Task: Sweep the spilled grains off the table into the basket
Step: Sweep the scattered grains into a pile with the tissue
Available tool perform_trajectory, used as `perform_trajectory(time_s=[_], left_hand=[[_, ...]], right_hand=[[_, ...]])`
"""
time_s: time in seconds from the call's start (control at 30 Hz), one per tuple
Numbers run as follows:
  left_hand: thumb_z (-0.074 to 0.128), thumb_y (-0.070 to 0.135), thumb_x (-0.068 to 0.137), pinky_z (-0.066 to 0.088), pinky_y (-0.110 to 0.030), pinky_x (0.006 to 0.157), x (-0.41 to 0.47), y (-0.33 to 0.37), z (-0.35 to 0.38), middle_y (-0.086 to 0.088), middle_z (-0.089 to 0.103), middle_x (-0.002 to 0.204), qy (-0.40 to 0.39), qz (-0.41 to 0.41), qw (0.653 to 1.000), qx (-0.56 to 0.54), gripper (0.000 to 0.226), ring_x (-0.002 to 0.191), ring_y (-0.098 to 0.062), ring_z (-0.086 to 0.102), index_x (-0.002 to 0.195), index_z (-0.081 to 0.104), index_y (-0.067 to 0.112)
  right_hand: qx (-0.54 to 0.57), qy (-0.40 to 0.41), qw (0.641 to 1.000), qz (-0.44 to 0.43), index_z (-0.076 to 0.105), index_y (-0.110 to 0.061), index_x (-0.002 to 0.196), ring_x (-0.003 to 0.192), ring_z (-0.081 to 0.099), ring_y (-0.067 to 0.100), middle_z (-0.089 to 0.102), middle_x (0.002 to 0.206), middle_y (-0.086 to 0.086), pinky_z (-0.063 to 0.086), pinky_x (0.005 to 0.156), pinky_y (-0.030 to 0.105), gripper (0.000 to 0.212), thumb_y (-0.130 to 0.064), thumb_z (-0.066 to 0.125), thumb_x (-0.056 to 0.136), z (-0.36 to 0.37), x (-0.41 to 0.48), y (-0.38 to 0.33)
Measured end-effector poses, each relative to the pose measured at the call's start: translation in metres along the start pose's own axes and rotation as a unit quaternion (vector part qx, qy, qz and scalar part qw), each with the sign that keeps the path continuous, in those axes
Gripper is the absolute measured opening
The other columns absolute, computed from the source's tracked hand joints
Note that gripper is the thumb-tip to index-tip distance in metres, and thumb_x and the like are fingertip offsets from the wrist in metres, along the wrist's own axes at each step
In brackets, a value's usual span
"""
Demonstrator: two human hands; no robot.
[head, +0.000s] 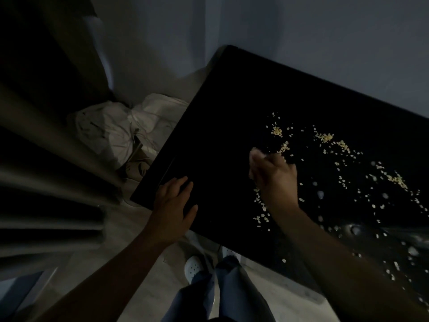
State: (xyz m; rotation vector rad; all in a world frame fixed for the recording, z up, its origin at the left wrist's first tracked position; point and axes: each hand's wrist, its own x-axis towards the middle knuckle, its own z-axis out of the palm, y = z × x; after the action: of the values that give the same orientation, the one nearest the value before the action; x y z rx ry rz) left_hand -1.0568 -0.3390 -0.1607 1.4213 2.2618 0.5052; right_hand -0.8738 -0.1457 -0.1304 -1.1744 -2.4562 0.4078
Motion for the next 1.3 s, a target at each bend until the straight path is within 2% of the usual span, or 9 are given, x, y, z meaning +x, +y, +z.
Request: perform_trajectory(time_s=[0.2,0.4,0.5,0.77,0.93,1.0,1.07,1.13,1.3], left_hand=[[0.029,0.059,0.079,0.029,-0.045,0.111,0.002,0.003,-0.007,-0.005,0.032,0.151,-0.025,-0.005,1.000,0.007,0.079,0.137,-0.028,0.023,0.139,0.045,0.012],[0.028,0.061,0.076,0.025,-0.035,0.109,0.004,0.007,-0.013,-0.004,0.033,0.150,-0.033,-0.016,0.999,0.019,0.082,0.136,-0.027,0.025,0.139,0.046,0.012],[0.031,0.059,0.077,0.030,-0.042,0.108,0.005,0.013,-0.013,-0.008,0.037,0.147,-0.029,-0.024,0.999,0.026,0.079,0.132,-0.031,0.029,0.136,0.049,0.009],[0.063,0.026,0.088,0.029,-0.043,0.108,0.010,0.028,-0.014,-0.014,0.037,0.146,-0.048,-0.066,0.995,0.058,0.053,0.133,-0.036,0.030,0.134,0.050,0.003],[0.065,0.026,0.087,0.030,-0.046,0.108,0.013,0.028,-0.013,-0.016,0.036,0.146,-0.067,-0.065,0.990,0.102,0.054,0.132,-0.039,0.031,0.134,0.050,0.003],[0.062,0.028,0.089,0.030,-0.045,0.109,0.016,0.027,-0.015,-0.015,0.034,0.147,-0.078,-0.065,0.990,0.099,0.053,0.132,-0.038,0.030,0.134,0.049,0.004],[0.058,0.031,0.091,0.031,-0.044,0.109,0.018,0.030,-0.018,-0.013,0.035,0.146,-0.078,-0.043,0.993,0.078,0.051,0.132,-0.036,0.031,0.135,0.049,0.006],[0.051,0.036,0.090,0.030,-0.040,0.108,0.022,0.036,-0.020,-0.010,0.038,0.145,-0.090,0.024,0.993,0.072,0.053,0.131,-0.032,0.033,0.136,0.049,0.008],[0.047,0.037,0.091,0.027,-0.035,0.112,0.034,0.051,-0.018,-0.003,0.035,0.147,-0.151,0.135,0.977,0.060,0.056,0.136,-0.022,0.027,0.140,0.044,0.012]], right_hand=[[-0.005,-0.090,0.996,-0.029,0.056,-0.027,0.129,0.097,0.057,0.017,0.060,0.120,0.000,0.048,0.082,0.039,0.044,-0.025,0.067,0.086,0.023,-0.070,-0.020],[0.017,-0.069,0.996,0.059,0.061,-0.022,0.126,0.102,0.057,0.025,0.061,0.119,0.003,0.042,0.086,0.043,0.032,-0.027,0.049,0.097,0.012,-0.041,0.024],[0.004,-0.036,0.996,0.079,0.059,-0.023,0.129,0.092,0.056,0.031,0.060,0.113,0.007,0.040,0.081,0.041,0.035,-0.031,0.046,0.098,-0.011,-0.023,0.046],[0.085,-0.012,0.996,0.024,0.055,-0.032,0.128,0.085,0.053,0.006,0.058,0.104,-0.007,0.043,0.077,0.036,0.035,-0.032,0.054,0.093,-0.034,-0.079,-0.006],[0.097,-0.037,0.994,0.044,0.060,-0.032,0.125,0.087,0.059,0.004,0.062,0.097,-0.013,0.039,0.072,0.030,0.033,-0.031,0.056,0.092,0.006,-0.113,-0.029],[0.083,-0.057,0.993,0.066,0.057,-0.036,0.127,0.096,0.059,0.007,0.062,0.110,-0.012,0.040,0.081,0.027,0.035,-0.034,0.049,0.093,0.017,-0.122,-0.026],[0.075,-0.045,0.994,0.064,0.055,-0.038,0.128,0.106,0.054,0.003,0.058,0.122,-0.017,0.033,0.094,0.018,0.035,-0.032,0.046,0.094,0.019,-0.129,-0.019],[0.095,-0.010,0.990,0.101,0.061,-0.039,0.121,0.106,0.051,-0.008,0.060,0.118,-0.022,0.034,0.098,0.023,0.030,-0.027,0.050,0.096,0.017,-0.131,-0.005],[-0.039,0.067,0.970,0.229,0.065,-0.025,0.119,0.091,0.060,0.025,0.065,0.109,0.005,0.040,0.080,0.041,0.030,-0.023,0.063,0.089,-0.019,-0.129,0.049]])
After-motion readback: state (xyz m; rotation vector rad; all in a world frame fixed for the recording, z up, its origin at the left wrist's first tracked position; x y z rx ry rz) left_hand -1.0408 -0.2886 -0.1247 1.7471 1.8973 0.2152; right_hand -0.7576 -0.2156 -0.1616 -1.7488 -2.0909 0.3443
